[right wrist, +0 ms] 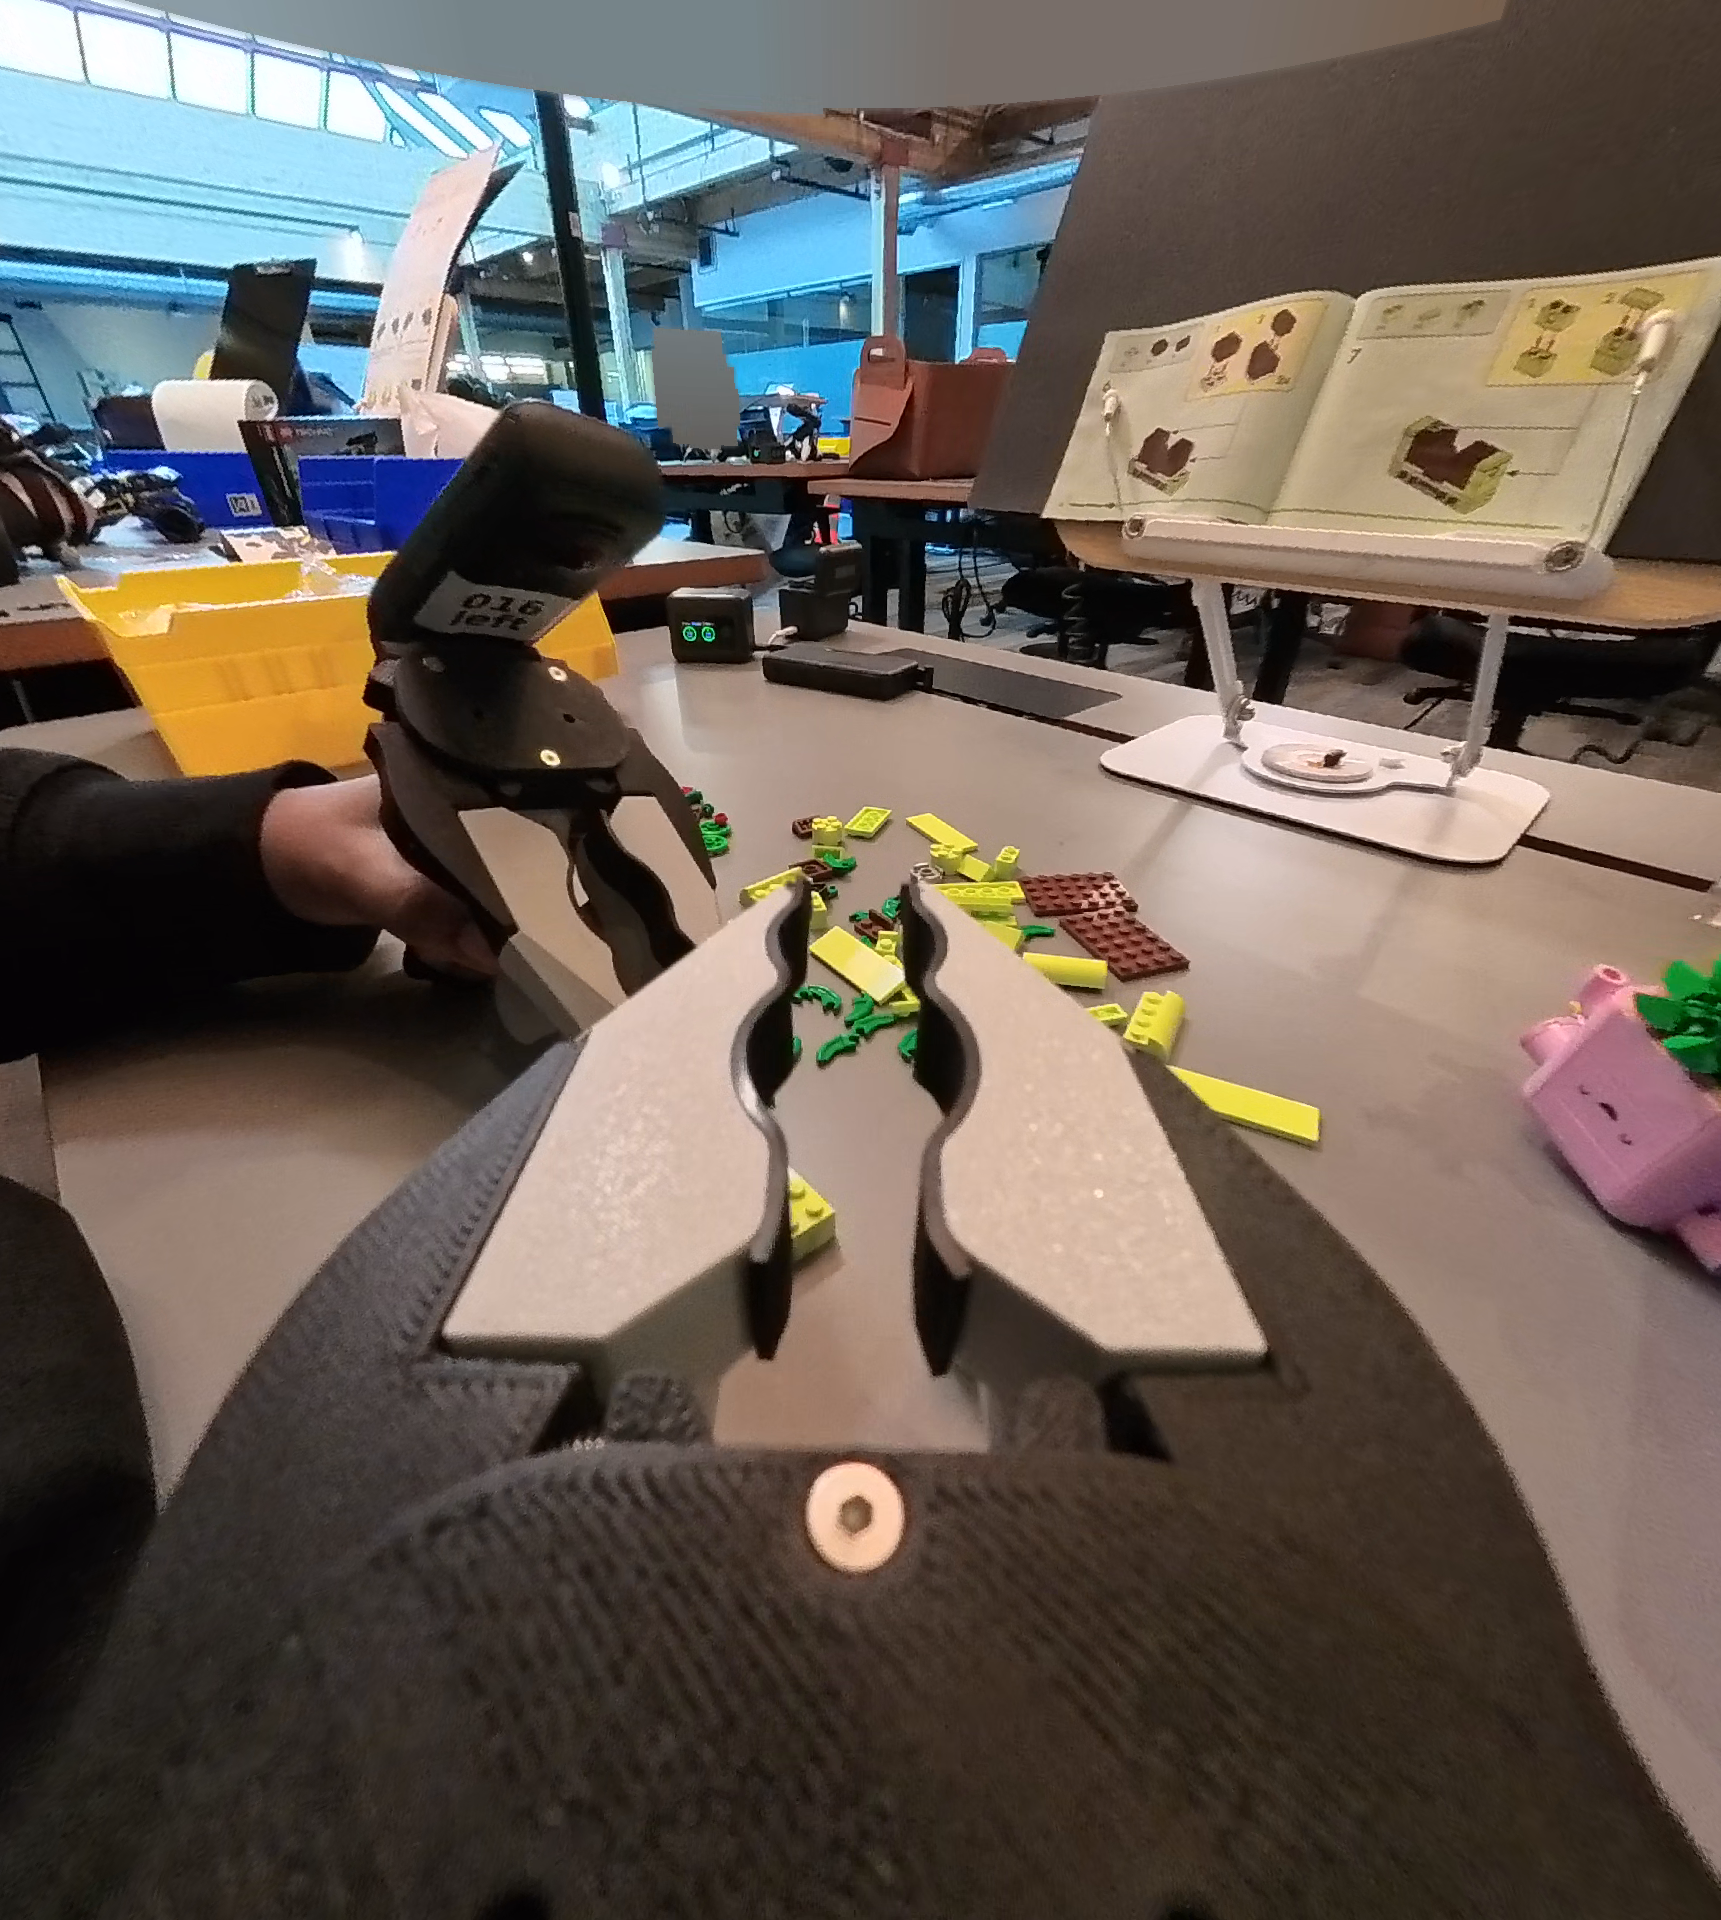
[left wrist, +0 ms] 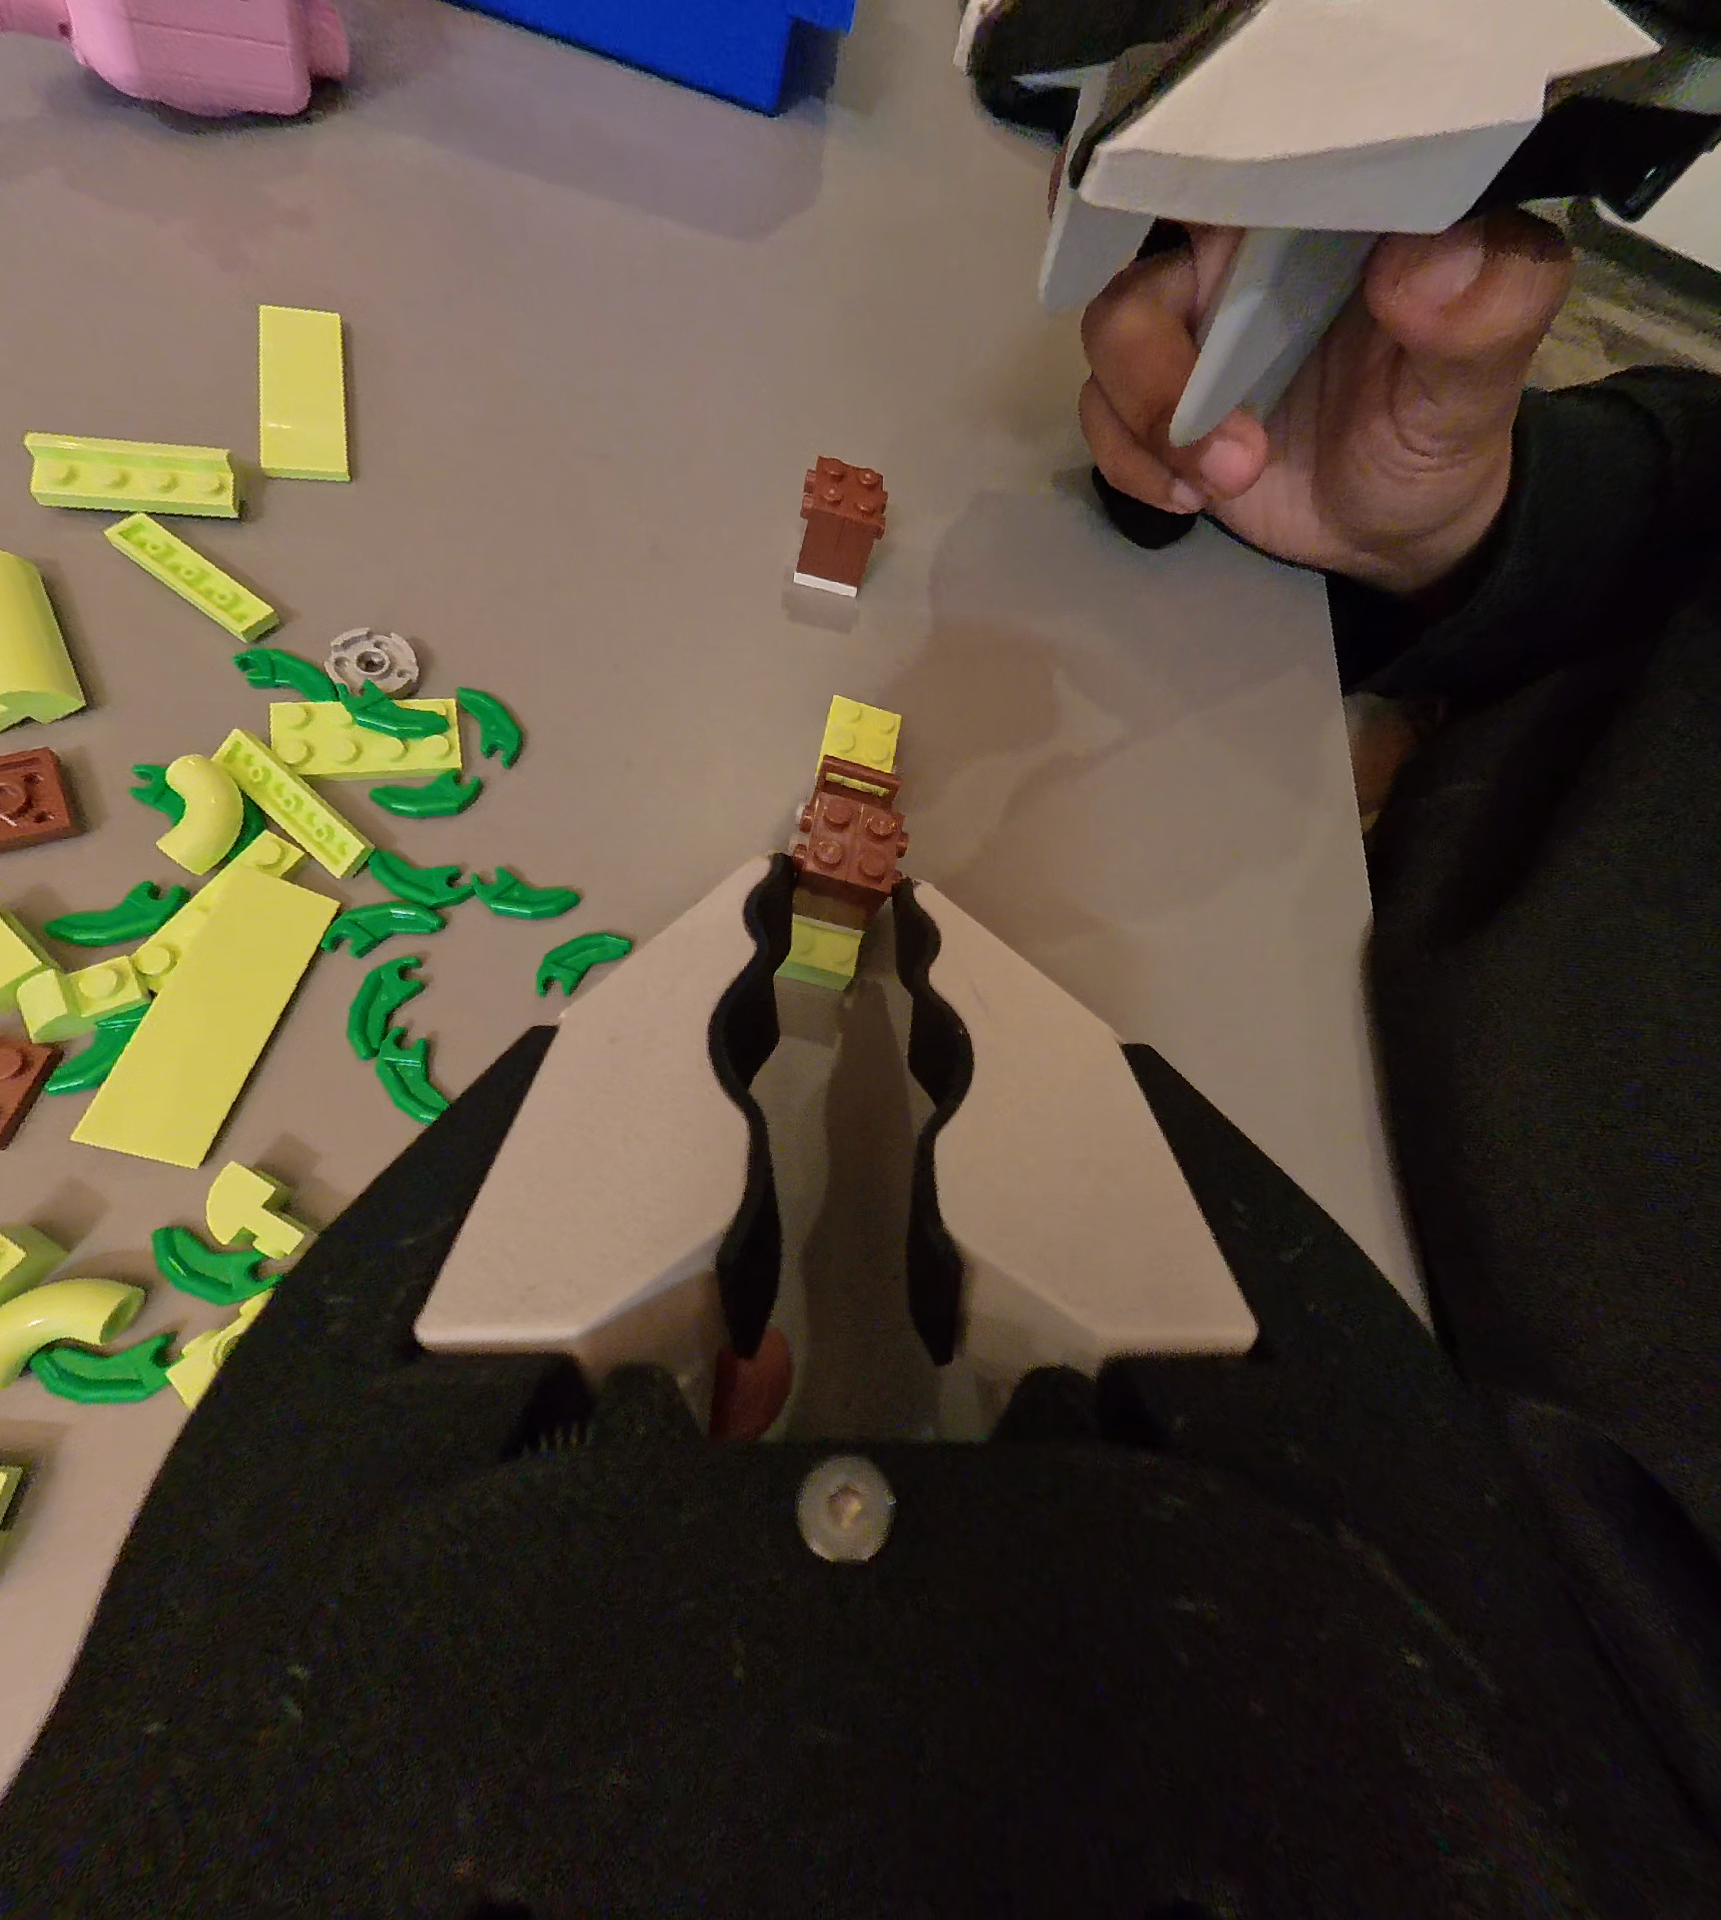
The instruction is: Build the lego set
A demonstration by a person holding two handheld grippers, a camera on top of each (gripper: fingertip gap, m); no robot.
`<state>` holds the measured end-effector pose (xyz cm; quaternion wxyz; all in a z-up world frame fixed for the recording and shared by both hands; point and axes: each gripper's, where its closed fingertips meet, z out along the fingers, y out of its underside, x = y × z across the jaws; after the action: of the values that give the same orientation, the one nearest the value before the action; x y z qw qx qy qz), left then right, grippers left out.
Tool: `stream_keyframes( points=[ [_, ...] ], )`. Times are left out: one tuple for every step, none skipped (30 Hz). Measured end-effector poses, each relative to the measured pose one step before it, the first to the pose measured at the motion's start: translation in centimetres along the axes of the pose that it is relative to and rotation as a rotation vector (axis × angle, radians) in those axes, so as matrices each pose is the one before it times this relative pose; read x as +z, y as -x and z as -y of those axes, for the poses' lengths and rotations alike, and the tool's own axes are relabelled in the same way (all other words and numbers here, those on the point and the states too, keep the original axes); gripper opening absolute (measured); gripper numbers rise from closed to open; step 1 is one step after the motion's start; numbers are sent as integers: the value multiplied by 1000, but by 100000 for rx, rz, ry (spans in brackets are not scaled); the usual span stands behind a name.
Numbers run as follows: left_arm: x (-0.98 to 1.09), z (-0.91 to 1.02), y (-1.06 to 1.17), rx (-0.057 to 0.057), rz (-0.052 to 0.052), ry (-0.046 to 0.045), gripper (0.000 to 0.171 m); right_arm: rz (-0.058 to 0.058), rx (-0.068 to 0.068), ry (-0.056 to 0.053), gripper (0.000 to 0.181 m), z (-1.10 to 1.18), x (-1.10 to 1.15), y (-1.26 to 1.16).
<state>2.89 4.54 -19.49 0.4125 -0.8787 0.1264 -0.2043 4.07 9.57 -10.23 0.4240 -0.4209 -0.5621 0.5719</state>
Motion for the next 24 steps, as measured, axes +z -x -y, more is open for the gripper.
stream_keyframes(
  points=[
    [-5, 9, -17, 38, -31, -46, 17, -22, -801, 414, 15, -59, 45, 85],
    [-3, -7, 12, -110, -5, -10, 17, -36, -690, 328, 15, -46, 43, 62],
    [-3, -8, -5, -206, -77, -3, 17, -45, -532, 249, 15, -34, 33, 56],
    [-10, -2, 21, -303, -61, -12, 17, -25, -375, 133, 14, -18, 11, 37],
    [-4, 1, 5, -326, -97, -29, 17, -41, -194, 19, 14, -2, 10, 19],
    [3, -2, 2, -226, -47, 1, 17, -12, -54, -58, 14, 8, -15, 0],
    [-1, -3, 5, -46, 56, 21, 17, -5, 35, -92, 14, 3, -6, -5],
    [10, -6, 8, 170, 160, 52, 17, 29, 89, -25, 14, 3, -1, 1],
    [6, -6, 4, 255, 261, 68, 17, 40, 48, 36, 14, -5, 4, -3],
    [6, -6, 16, 282, 332, 70, 17, -16, -21, 72, 14, -10, 7, 3],
    [14, -15, 7, 115, 312, 128, 17, -26, -81, 111, 14, -15, 17, 4],
    [35, -51, 30, -112, 358, 397, 17, -41, -112, 100, 14, -13, 11, 12],
    [74, -128, 36, -292, 373, 950, 17, -43, -83, 74, 14, -10, 10, 4],
    [111, -208, 9, -193, 190, 1463, 19, -56, -32, 9, 14, -1, -1, -10],
    [85, -143, -34, 95, 0, 1103, 23, -27, 47, -55, 14, 8, -9, -7],
    [28, -48, -75, 476, -62, 293, 25, 27, 97, -98, 14, 13, -8, -6],
    [-44, 57, -36, 651, 256, -465, 26, 19, 94, -128, 14, 18, -16, -4],
    [-94, 91, 43, 257, 652, -820, 27, -2, 52, -114, 14, 16, -14, -1],
    [-107, 59, 41, -204, 241, -694, 28, -26, -27, -41, 14, 6, 3, -6],
    [-110, -7, 64, -512, 182, -365, 29, -25, -64, 65, 14, -9, -2, 2],
    [-121, -8, 104, -483, 467, -294, 31, 7, -68, 122, 14, -17, 16, 10],
    [-149, 92, 79, -154, 697, -481, 33, 1, -53, 94, 14, -13, 15, 0],
    [-195, 221, 32, 317, 959, -836, 34, 10, 2, 45, 14, -6, 0, 11],
    [-218, 336, -21, 605, 905, -1064, 35, 29, 52, 1, 14, 0, 7, -5]
  ],
)
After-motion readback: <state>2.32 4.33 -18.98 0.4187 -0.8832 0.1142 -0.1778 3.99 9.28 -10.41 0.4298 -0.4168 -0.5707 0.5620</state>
